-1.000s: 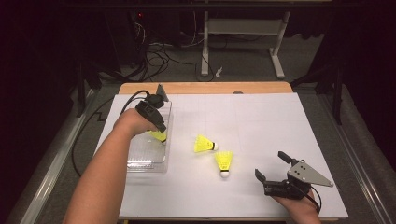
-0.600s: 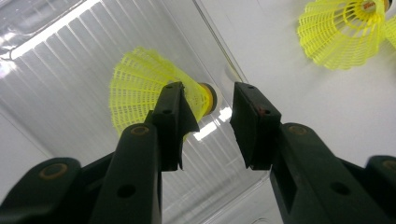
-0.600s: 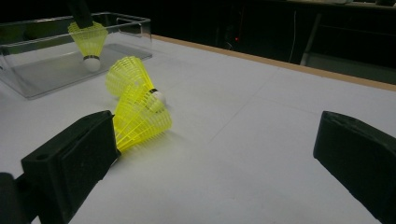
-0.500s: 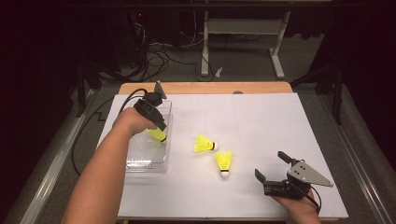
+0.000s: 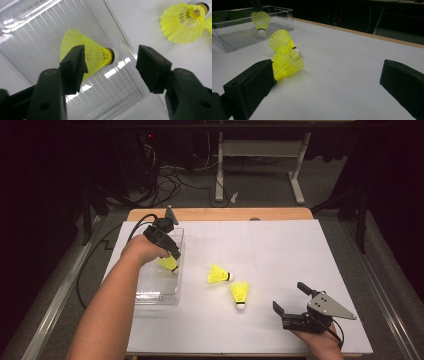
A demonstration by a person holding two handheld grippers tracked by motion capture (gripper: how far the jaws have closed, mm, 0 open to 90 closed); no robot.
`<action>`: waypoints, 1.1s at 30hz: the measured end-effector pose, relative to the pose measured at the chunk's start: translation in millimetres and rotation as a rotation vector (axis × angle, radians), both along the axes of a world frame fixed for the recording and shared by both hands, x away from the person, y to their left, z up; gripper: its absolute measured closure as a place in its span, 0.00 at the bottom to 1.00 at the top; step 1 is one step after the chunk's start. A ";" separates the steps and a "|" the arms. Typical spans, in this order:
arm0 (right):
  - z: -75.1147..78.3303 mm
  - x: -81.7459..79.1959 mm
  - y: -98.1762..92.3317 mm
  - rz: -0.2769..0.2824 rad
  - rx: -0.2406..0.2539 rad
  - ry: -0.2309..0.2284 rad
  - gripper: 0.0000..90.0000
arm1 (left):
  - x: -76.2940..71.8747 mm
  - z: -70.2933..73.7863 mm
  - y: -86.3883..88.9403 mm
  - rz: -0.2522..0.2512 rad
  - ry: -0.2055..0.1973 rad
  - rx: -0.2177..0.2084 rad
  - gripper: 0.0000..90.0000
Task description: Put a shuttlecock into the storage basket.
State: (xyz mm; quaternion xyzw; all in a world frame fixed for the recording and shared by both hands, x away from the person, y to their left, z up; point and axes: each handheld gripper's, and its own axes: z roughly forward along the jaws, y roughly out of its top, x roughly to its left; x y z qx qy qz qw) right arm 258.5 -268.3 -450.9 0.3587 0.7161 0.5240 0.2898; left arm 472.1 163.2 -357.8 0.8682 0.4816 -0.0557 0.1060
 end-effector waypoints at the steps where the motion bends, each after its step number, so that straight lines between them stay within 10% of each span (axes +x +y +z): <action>1: 0.1 -0.1 0.1 0.000 0.001 -0.001 0.00 | 0.4 0.9 0.7 0.011 -0.009 -0.007 0.40; 16: 0.0 0.1 1.1 0.002 -0.004 -0.004 0.00 | -7.2 0.7 -5.7 -0.010 0.001 0.050 0.01; 33: 0.2 -0.3 2.7 0.004 -0.012 -0.009 0.00 | -27.2 7.0 -1.3 -0.010 0.019 0.062 0.01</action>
